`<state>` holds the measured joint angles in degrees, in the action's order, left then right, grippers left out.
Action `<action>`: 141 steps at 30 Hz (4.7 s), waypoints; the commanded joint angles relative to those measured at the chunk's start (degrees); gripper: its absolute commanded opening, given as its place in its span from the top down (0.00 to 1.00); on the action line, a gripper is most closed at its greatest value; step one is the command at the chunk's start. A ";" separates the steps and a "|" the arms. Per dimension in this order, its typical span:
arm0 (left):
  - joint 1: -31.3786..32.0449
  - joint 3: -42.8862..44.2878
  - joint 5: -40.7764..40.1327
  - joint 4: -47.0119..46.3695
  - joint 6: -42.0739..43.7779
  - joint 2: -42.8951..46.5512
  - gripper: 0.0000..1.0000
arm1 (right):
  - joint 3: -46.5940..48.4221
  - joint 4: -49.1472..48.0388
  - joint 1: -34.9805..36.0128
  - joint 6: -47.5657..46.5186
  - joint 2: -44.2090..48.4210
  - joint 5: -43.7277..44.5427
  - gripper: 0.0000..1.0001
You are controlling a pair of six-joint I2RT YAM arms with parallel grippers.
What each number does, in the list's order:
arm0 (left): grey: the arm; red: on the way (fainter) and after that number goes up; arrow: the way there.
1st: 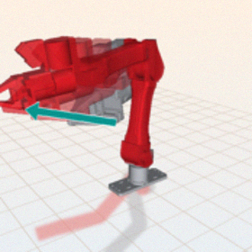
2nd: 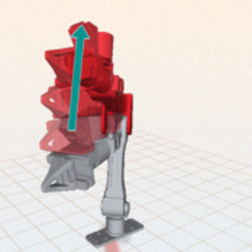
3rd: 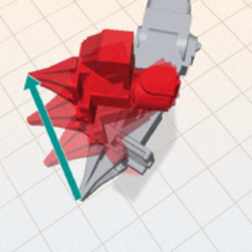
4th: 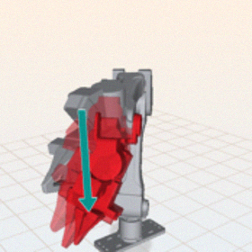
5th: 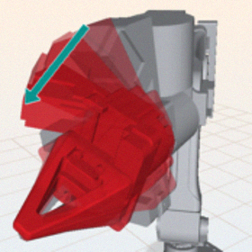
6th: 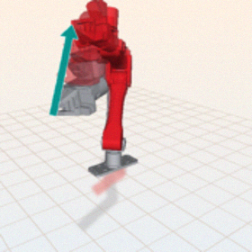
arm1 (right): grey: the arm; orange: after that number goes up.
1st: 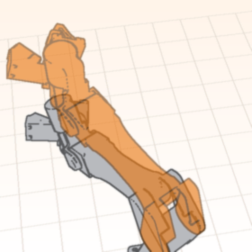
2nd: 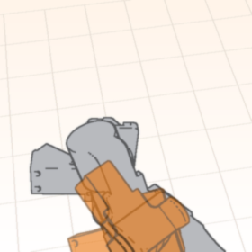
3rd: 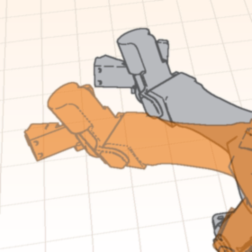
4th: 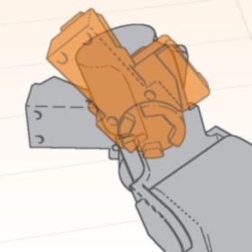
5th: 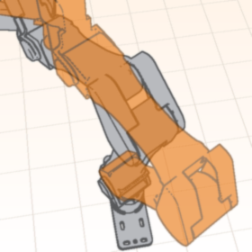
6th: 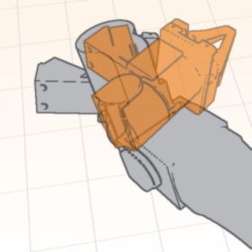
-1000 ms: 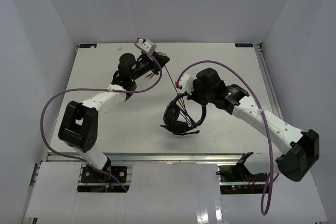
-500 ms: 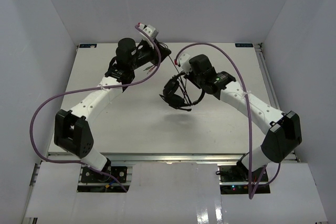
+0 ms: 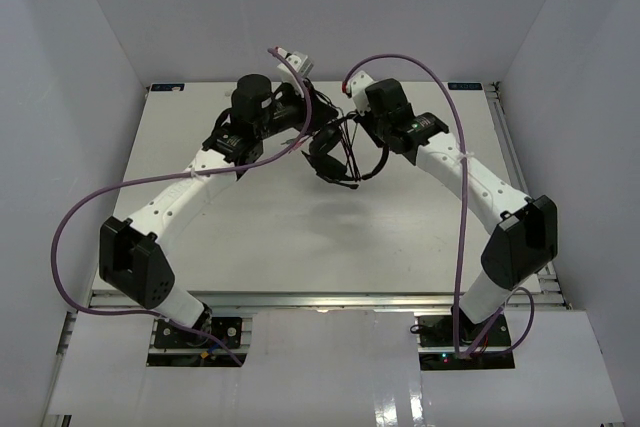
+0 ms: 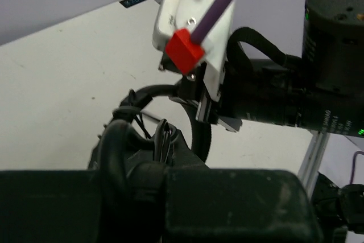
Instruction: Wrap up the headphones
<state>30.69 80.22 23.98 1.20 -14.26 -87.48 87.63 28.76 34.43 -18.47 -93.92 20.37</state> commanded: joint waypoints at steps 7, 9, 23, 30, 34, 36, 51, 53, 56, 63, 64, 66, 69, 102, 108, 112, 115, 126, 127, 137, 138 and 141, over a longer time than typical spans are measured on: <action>6.13 1.52 4.32 4.34 -9.33 0.78 1.00 | 5.93 -0.41 -5.86 4.98 -1.84 -2.75 0.92; 7.09 1.86 4.84 4.34 -10.32 -0.55 1.00 | 6.40 -0.45 -6.03 5.63 -2.14 -3.05 0.92; 16.98 -4.27 4.77 4.24 -15.88 -2.73 1.00 | 8.99 -0.37 -10.56 8.39 -3.73 -6.34 0.92; 18.99 -11.19 1.72 2.27 -19.13 -2.34 0.91 | 10.72 -0.30 -11.92 9.26 -4.20 -6.99 0.92; 19.67 -12.22 -1.02 2.18 -19.78 -3.51 0.86 | 11.51 -0.28 -11.97 9.90 -4.52 -6.97 0.92; 19.71 -12.58 -2.23 2.14 -20.01 -3.90 0.80 | 11.48 -0.28 -11.98 9.95 -4.52 -6.89 0.92; 19.93 -14.24 -4.37 1.13 -20.20 -6.32 0.67 | 11.34 -0.36 -12.37 10.75 -4.07 -8.52 0.92; 19.97 -15.45 -4.07 -0.40 -20.28 -7.05 0.73 | 11.34 -0.15 -12.57 11.07 -3.78 -9.25 0.92; 20.84 -18.30 -5.55 -4.38 -19.88 -7.65 0.78 | 12.09 0.53 -13.45 12.12 -3.70 -11.26 0.92; 23.73 -24.23 -11.12 -11.24 -17.11 -6.41 0.80 | 15.84 4.10 -16.26 15.57 -4.91 -17.73 0.92; 24.10 -24.71 -11.77 -11.88 -16.53 -6.19 0.81 | 16.35 4.40 -16.66 16.30 -5.15 -18.99 0.92; 24.69 -25.59 -13.09 -13.12 -15.59 -5.75 0.81 | 16.82 5.00 -17.42 17.77 -5.47 -22.22 0.92; 25.57 -26.57 -14.81 -14.61 -14.49 -5.18 0.82 | 16.72 5.71 -18.35 19.81 -5.63 -26.59 0.92; 33.86 -32.05 -29.70 -17.77 -8.81 -4.31 0.88 | 14.07 4.97 -18.76 20.27 -2.11 -27.02 0.92; 31.98 -35.82 -33.18 -19.56 -7.81 -0.96 0.88 | 13.01 5.17 -18.78 19.71 -0.66 -27.92 0.92; 30.85 -37.55 -35.14 -20.74 -5.75 2.17 0.88 | 11.23 5.35 -18.81 18.86 0.25 -28.36 0.92; 29.77 -38.11 -36.33 -19.81 -3.78 3.56 0.87 | 10.20 5.57 -18.87 17.09 0.89 -28.98 0.92; 25.91 -41.47 -35.64 -21.66 -1.20 5.94 0.41 | 7.45 7.81 -18.96 11.08 2.42 -30.19 0.92; 25.91 -41.62 -35.30 -21.47 -1.21 6.23 0.36 | 7.21 7.81 -18.96 10.88 2.37 -29.75 0.92; 25.91 -48.36 -36.45 -16.35 -0.59 21.30 0.24 | 6.71 7.73 -19.31 10.22 -0.10 -27.66 0.92; 25.91 -48.88 -37.15 -15.01 -0.59 23.85 0.23 | 7.03 7.79 -19.31 10.28 -0.67 -27.60 0.92; 25.83 -50.29 -38.78 -12.12 -1.18 30.04 0.20 | 8.31 8.41 -19.31 10.40 -2.41 -28.14 0.92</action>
<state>56.58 31.36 -12.10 -14.73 -15.41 -65.78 93.14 39.01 15.46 -8.32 -95.09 -6.52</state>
